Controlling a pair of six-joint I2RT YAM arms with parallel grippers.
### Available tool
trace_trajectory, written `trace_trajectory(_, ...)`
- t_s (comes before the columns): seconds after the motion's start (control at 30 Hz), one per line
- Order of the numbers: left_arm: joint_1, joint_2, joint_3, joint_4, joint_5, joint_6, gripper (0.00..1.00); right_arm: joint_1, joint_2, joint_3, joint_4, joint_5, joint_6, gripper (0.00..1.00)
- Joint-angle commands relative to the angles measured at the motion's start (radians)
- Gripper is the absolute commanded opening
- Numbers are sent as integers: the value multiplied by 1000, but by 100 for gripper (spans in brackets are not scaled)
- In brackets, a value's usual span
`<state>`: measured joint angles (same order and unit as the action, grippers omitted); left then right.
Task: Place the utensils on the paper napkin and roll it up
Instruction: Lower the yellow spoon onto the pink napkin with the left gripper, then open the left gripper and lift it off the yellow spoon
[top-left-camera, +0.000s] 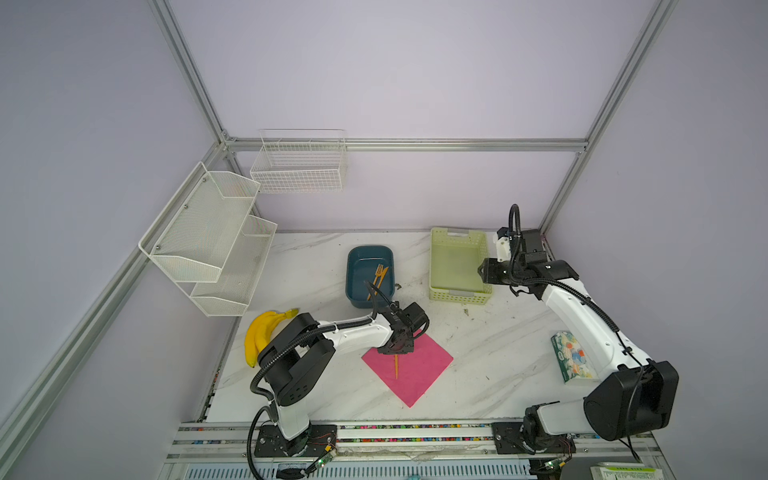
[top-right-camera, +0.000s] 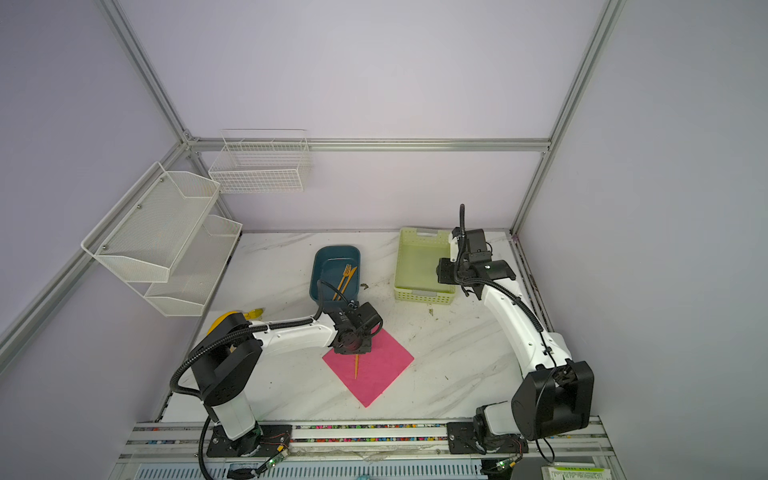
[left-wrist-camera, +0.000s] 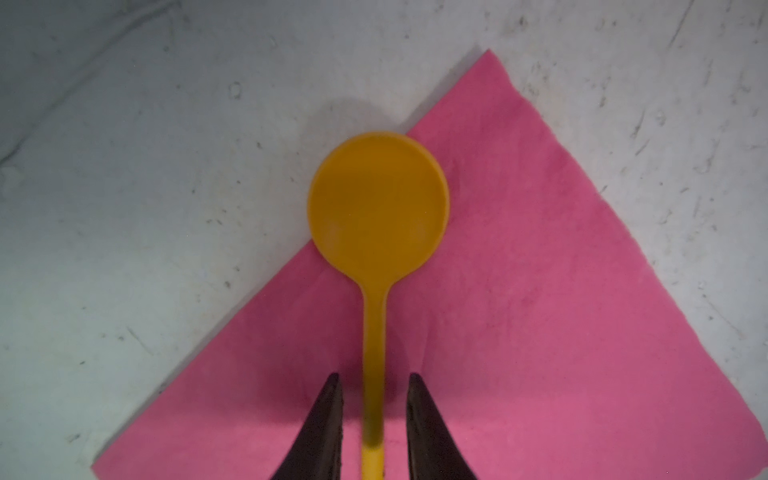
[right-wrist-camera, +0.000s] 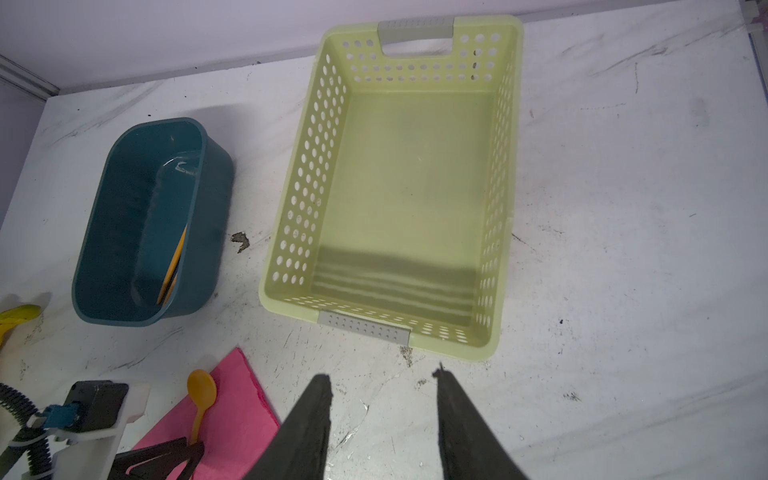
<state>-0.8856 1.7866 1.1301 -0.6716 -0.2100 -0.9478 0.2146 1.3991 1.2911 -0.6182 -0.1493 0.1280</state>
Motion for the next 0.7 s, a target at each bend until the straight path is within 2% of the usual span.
trace_trajectory(0.0, 0, -64, 109, -44, -32, 17, 27, 5, -6, 15, -15, 8, -9, 45)
trace_trajectory(0.33, 1, -166, 194, -160, -95, 57, 27, 6, -14, 9, -14, 6, -7, 45)
trace_trajectory(0.67, 49, -225, 302, -269, -143, 194, 27, 5, -14, 22, -15, -33, 8, 44)
